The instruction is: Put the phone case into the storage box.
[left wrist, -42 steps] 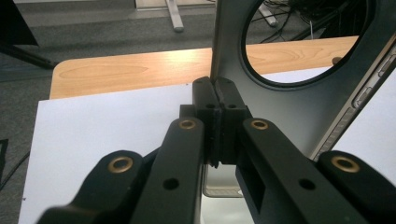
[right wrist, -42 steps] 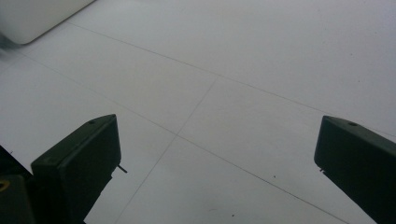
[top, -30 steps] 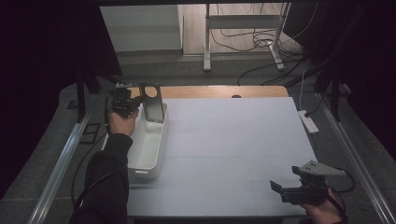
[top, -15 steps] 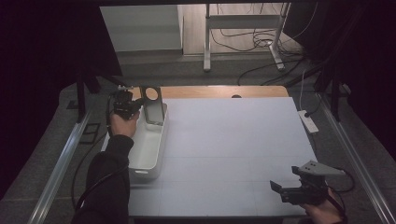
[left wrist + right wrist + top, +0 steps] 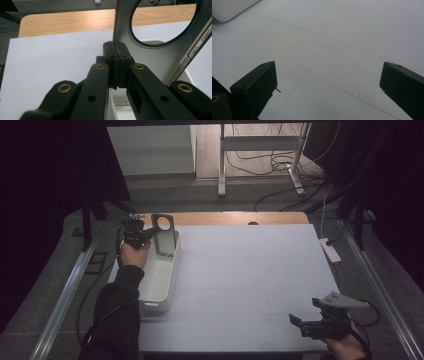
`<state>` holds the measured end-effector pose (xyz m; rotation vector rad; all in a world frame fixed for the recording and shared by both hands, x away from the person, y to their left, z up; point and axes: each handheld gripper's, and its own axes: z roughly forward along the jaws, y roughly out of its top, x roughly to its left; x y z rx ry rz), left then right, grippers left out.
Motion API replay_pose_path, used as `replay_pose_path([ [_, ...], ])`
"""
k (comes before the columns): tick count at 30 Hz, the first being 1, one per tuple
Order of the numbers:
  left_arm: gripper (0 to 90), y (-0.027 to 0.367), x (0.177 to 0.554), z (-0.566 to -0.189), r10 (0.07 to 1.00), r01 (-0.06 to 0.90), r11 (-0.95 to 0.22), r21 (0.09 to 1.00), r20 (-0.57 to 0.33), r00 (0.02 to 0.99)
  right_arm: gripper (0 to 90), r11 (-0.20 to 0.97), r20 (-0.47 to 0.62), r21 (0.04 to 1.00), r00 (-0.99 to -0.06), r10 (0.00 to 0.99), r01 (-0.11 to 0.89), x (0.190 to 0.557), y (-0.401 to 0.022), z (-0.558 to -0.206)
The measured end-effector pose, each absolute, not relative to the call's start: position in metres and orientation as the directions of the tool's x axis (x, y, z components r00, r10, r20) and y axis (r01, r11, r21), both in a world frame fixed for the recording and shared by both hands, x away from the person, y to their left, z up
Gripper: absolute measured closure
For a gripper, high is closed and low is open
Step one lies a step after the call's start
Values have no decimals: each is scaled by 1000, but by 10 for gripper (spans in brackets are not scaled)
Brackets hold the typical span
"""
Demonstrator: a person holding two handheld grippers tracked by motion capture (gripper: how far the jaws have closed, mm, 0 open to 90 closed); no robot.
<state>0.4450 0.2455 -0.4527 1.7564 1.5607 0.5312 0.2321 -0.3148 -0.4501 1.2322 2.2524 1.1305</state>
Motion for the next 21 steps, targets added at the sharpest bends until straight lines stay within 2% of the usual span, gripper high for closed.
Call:
replay_pose_path([
  [11, 875, 244, 448, -457, 973, 685, -25, 728, -138, 183, 14, 310, 79, 774, -570, 818, 552, 232, -315, -450],
  [15, 790, 246, 448, -457, 974, 676, -18, 737, -140, 178, 14, 309, 80, 775, -570, 818, 552, 232, -315, -450],
  [21, 732, 249, 446, -456, 973, 677, -22, 736, -141, 185, 14, 309, 81, 774, -570, 817, 553, 232, -315, -450],
])
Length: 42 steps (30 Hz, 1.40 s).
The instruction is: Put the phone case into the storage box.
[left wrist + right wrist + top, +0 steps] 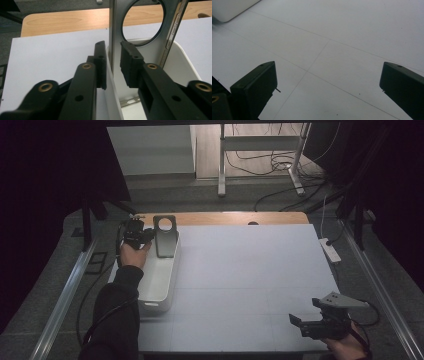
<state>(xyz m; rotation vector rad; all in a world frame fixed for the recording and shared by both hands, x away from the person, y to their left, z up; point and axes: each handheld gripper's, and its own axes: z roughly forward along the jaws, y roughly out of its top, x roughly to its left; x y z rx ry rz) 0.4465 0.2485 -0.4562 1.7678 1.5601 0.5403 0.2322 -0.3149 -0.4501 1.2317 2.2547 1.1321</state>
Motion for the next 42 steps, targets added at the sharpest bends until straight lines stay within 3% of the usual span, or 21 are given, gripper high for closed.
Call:
replay_pose_path([
  [20, 540, 250, 445, -456, 956, 705, -50, 708, -171, 239, 14, 311, 79, 774, -571, 817, 552, 232, -315, -450],
  [30, 331, 255, 441, -457, 939, 721, -47, 691, -216, 269, 12, 312, 79, 771, -570, 818, 555, 232, -314, -450],
  [42, 187, 254, 434, -452, 925, 706, -91, 702, -204, 322, 12, 315, 80, 767, -571, 817, 559, 233, -314, -450],
])
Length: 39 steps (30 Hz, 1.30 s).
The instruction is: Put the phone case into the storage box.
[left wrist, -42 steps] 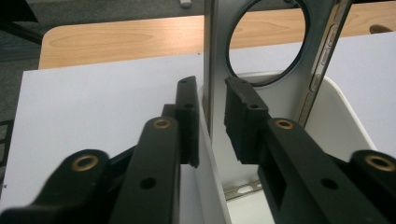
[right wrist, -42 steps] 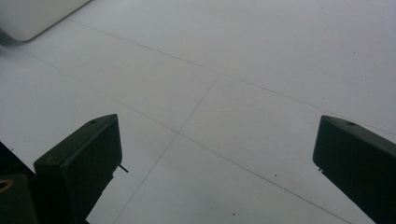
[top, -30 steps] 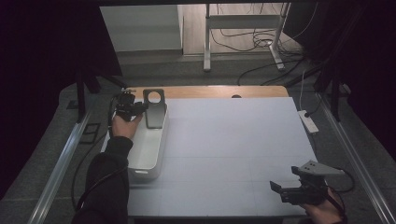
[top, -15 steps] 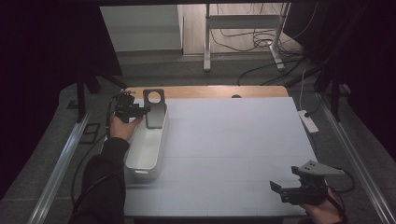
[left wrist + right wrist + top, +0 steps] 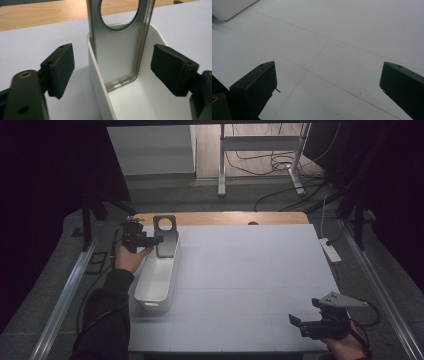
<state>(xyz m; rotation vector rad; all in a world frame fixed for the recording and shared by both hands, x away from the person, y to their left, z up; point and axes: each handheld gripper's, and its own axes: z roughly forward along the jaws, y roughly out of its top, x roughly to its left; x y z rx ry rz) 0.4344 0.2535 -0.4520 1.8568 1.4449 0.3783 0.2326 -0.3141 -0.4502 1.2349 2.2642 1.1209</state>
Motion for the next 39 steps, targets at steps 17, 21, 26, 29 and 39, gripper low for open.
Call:
replay_pose_path([
  [17, 74, 254, 419, -443, 895, 703, -100, 704, -245, 373, 12, 323, 80, 760, -574, 815, 564, 234, -313, -451],
  [21, 67, 253, 416, -442, 892, 703, -102, 704, -247, 377, 12, 323, 81, 759, -574, 815, 565, 234, -313, -451],
  [26, 41, 253, 411, -441, 885, 699, -119, 705, -243, 396, 12, 326, 80, 759, -578, 812, 564, 234, -313, -451],
  [29, 30, 251, 408, -440, 879, 698, -132, 704, -242, 410, 12, 332, 77, 757, -582, 810, 562, 234, -313, -451],
  [39, 16, 246, 397, -437, 877, 678, -172, 715, -202, 435, 13, 332, 77, 757, -582, 809, 562, 234, -312, -451],
])
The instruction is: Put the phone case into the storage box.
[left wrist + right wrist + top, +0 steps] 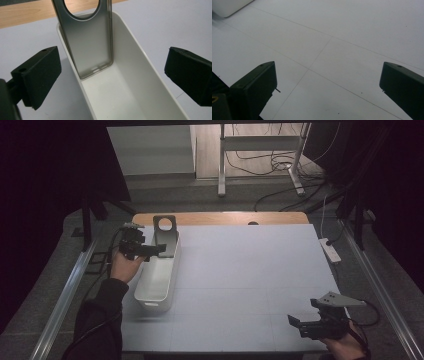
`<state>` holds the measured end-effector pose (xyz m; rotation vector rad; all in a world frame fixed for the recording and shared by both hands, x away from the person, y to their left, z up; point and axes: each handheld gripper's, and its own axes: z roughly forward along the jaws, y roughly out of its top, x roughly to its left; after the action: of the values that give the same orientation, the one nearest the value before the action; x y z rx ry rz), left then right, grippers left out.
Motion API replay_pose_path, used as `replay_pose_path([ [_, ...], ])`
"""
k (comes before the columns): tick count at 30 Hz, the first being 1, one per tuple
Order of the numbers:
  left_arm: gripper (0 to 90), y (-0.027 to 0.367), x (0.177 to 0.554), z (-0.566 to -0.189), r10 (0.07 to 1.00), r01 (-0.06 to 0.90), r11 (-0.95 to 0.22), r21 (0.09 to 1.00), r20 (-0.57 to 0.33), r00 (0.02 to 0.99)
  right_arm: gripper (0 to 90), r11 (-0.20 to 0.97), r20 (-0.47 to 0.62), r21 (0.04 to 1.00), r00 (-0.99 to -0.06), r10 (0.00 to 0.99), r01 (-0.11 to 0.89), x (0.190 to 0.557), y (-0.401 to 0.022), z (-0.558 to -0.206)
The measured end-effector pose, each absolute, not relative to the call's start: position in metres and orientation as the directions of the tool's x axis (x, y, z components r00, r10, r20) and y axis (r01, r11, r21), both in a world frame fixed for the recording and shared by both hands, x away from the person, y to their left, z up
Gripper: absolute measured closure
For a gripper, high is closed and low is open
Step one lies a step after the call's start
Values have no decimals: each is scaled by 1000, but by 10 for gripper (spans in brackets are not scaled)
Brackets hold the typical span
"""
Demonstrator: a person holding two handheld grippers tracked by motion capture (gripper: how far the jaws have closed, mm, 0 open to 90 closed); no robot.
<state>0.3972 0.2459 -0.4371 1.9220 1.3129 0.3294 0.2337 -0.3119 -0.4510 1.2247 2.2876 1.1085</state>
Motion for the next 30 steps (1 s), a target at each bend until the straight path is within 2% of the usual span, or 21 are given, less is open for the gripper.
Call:
replay_pose_path([
  [30, 4, 231, 360, -431, 847, 601, -227, 766, -149, 510, 0, 333, 73, 755, -577, 813, 564, 234, -311, -451],
])
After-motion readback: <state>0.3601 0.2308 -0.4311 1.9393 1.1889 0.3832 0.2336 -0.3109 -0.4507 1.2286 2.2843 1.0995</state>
